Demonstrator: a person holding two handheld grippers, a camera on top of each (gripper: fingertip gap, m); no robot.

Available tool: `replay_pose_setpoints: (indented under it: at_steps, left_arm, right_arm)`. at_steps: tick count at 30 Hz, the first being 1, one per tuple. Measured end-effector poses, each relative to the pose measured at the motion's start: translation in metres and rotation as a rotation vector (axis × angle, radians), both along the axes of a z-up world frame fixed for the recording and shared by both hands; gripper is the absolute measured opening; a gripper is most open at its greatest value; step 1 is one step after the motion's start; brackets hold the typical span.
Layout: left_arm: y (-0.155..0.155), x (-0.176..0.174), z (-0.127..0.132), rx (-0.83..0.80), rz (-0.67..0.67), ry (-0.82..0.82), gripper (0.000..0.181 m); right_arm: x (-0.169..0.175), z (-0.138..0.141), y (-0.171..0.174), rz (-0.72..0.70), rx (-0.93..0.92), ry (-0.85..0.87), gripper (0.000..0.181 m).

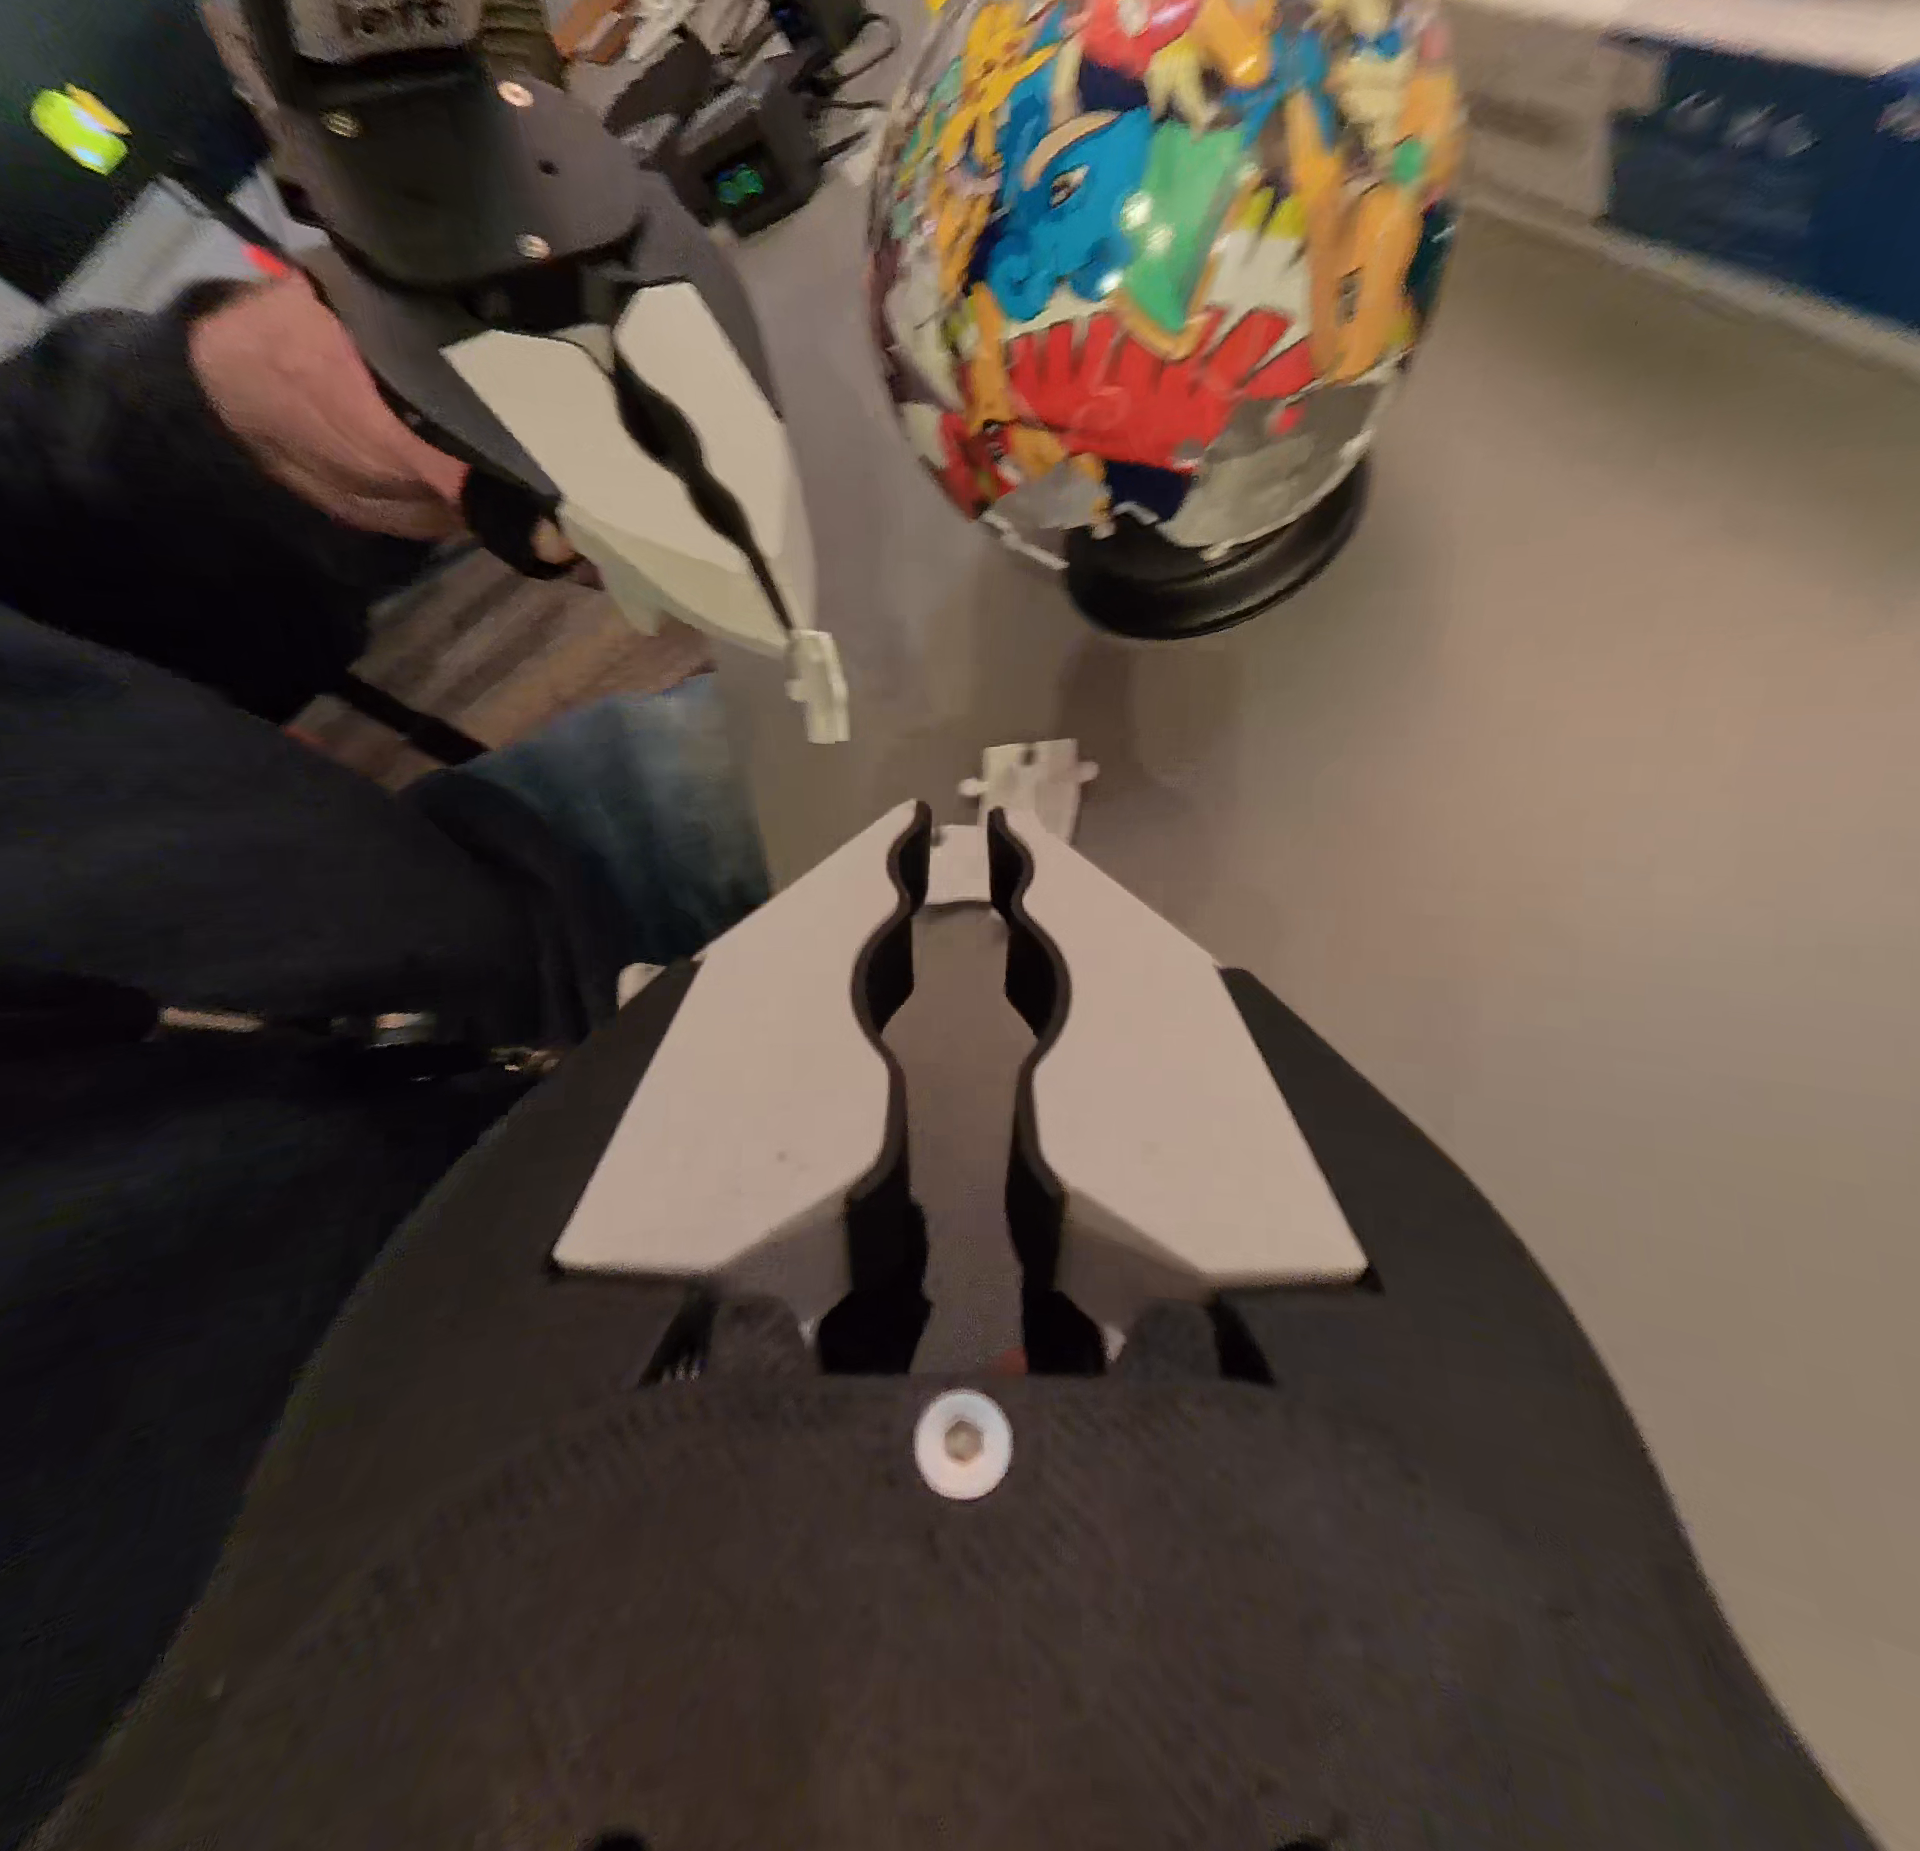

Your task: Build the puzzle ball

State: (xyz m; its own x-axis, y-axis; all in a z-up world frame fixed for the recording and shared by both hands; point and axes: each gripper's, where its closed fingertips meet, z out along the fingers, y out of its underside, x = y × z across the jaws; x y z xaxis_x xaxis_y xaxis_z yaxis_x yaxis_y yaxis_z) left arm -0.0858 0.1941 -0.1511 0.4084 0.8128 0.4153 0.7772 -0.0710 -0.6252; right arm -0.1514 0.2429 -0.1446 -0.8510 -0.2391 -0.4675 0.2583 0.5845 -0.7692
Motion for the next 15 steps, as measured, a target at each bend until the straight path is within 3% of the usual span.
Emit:
replay_pose_setpoints:
  at_steps: [7,15]
  left_arm:
    - [0.019,-0.021,0.01,0.168,0.148,0.104,0.001]
    - [0.012,-0.012,-0.017,0.196,0.228,0.005,0.001]
  right_arm:
    - [0.034,0.003,-0.011,0.03,0.001,-0.177,0.016]
    - [0.025,-0.014,-0.015,-0.002,0.053,-0.088,0.01]
